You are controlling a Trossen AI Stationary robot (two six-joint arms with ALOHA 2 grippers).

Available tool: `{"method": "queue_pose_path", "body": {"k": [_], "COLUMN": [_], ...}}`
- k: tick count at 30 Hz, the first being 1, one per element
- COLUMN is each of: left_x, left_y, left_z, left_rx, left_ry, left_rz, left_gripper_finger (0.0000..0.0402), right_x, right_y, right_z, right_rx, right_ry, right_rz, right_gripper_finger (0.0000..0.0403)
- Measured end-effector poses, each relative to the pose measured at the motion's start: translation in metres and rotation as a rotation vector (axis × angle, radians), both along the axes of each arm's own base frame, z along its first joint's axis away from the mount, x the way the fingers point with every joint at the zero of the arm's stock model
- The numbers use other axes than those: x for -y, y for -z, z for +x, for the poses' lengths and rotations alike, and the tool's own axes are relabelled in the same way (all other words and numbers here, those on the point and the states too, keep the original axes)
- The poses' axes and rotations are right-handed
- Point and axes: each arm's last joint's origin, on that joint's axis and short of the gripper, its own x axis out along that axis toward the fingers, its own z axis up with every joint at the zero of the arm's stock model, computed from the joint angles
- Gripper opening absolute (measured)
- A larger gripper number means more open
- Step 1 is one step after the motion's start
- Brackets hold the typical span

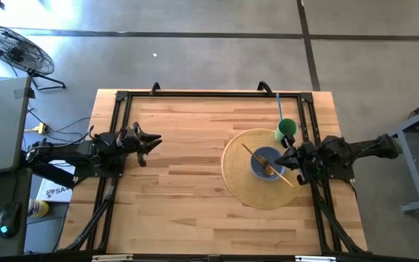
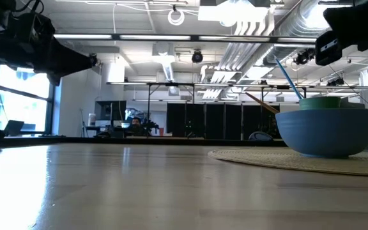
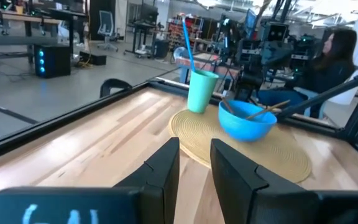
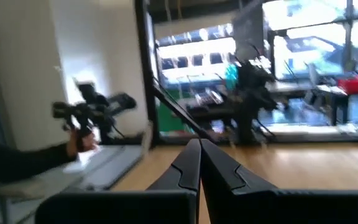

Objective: Pick & Place Utensil
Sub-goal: Return to Home Position

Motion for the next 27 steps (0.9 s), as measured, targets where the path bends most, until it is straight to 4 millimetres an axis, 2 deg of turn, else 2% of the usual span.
{"method": "queue_pose_path", "body": {"k": [6,14,18,27], "left_x": [0.0,0.0,0.0,0.0], "left_y": [0.002,0.002,0.002,0.002], "left_z": [0.0,0.0,0.0,0.0], "left_rx": [-0.018,-0.019,-0.019,-0.018], "left_ry": [0.004,0.004,0.004,0.005], "left_rz": [0.0,0.0,0.0,0.0], "left_gripper_finger": [0.009,0.009,0.009,0.009], "right_x": [0.009,0.022,0.023,0.023], "right_y": [-0.009,0.011,0.011,0.012], "right_z": [-0.001,0.004,0.004,0.004], "right_rx": [-0.001,-0.125,-0.107,-0.114], "right_ry": [0.033,0.173,0.264,0.282], "right_rz": [-0.02,0.027,-0.046,-0.073], "right_gripper_finger": [0.0,0.0,0.0,0.0]}}
